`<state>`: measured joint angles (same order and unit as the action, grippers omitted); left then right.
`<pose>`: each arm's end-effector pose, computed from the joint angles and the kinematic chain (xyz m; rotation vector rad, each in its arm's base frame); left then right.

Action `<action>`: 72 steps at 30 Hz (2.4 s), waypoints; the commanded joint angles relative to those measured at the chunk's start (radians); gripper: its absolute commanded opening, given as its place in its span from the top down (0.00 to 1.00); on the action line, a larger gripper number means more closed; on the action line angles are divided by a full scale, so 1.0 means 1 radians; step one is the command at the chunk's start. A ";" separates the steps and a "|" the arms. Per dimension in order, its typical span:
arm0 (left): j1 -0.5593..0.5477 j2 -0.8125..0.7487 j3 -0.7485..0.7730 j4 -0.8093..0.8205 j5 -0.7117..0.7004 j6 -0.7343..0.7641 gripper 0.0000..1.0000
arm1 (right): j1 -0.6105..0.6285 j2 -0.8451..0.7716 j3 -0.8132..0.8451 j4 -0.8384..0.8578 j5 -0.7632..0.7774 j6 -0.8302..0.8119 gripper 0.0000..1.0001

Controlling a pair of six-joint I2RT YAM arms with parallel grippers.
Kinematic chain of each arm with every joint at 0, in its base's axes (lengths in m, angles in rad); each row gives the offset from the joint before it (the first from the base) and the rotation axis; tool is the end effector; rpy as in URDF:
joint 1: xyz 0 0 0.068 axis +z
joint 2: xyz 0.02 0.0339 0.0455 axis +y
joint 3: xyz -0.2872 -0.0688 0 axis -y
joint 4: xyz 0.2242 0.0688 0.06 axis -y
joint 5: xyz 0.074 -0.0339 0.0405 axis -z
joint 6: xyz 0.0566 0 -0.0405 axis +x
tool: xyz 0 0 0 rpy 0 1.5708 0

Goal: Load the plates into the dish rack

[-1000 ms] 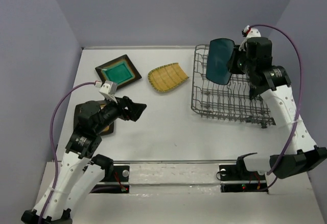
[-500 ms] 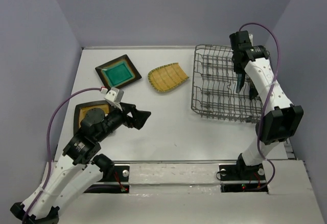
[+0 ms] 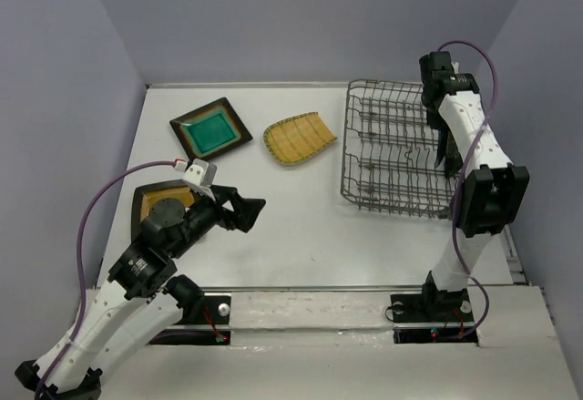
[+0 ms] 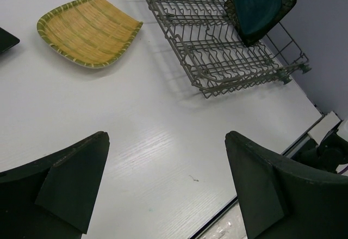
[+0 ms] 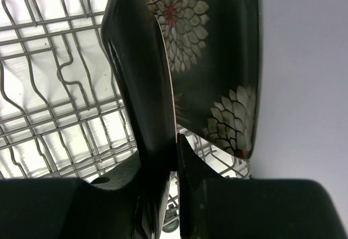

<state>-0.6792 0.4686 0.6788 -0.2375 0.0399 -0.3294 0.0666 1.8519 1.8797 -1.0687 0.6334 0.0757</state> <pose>0.0772 -0.0652 0.3451 0.3203 1.6278 -0.8089 0.3840 -0.0080 0.3524 0.2311 2.4710 -0.7604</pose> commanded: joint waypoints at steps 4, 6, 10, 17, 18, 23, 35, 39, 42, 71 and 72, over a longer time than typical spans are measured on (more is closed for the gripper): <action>-0.016 -0.002 0.025 0.023 -0.028 0.021 0.01 | -0.017 -0.007 0.072 0.055 -0.011 -0.044 0.93; -0.016 -0.004 0.025 0.023 -0.029 0.020 0.01 | -0.017 0.006 0.061 0.055 -0.046 -0.045 0.93; -0.017 -0.007 0.025 0.021 -0.029 0.018 0.01 | -0.027 0.024 0.042 0.056 -0.081 -0.053 0.93; -0.022 -0.007 0.024 0.021 -0.029 0.016 0.01 | -0.036 0.049 0.038 0.052 -0.075 -0.059 0.93; -0.022 -0.007 0.024 0.021 -0.029 0.015 0.01 | -0.036 0.055 0.038 0.050 -0.071 -0.057 0.93; -0.022 -0.005 0.024 0.021 -0.029 0.013 0.01 | -0.045 0.085 0.044 0.044 -0.100 -0.065 0.93; -0.016 0.033 0.019 0.024 -0.029 0.009 0.01 | -0.054 0.190 0.110 0.010 -0.127 -0.051 0.72; -0.002 0.048 0.018 0.029 -0.028 0.006 0.01 | -0.054 0.184 0.101 0.044 -0.127 -0.045 0.51; 0.007 0.080 0.016 0.035 -0.002 0.003 0.01 | -0.054 0.182 0.099 0.058 -0.129 -0.048 0.43; 0.027 0.214 0.045 0.064 0.055 -0.056 0.01 | -0.119 0.050 -0.041 0.277 -0.138 -0.005 0.53; 0.027 0.220 0.048 0.073 0.069 -0.065 0.01 | -0.119 0.058 -0.033 0.279 -0.144 -0.004 0.53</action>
<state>-0.6567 0.6613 0.6796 -0.2272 0.0597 -0.3630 -0.0414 1.8805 1.7893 -0.8467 0.4889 0.0673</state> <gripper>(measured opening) 0.990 0.468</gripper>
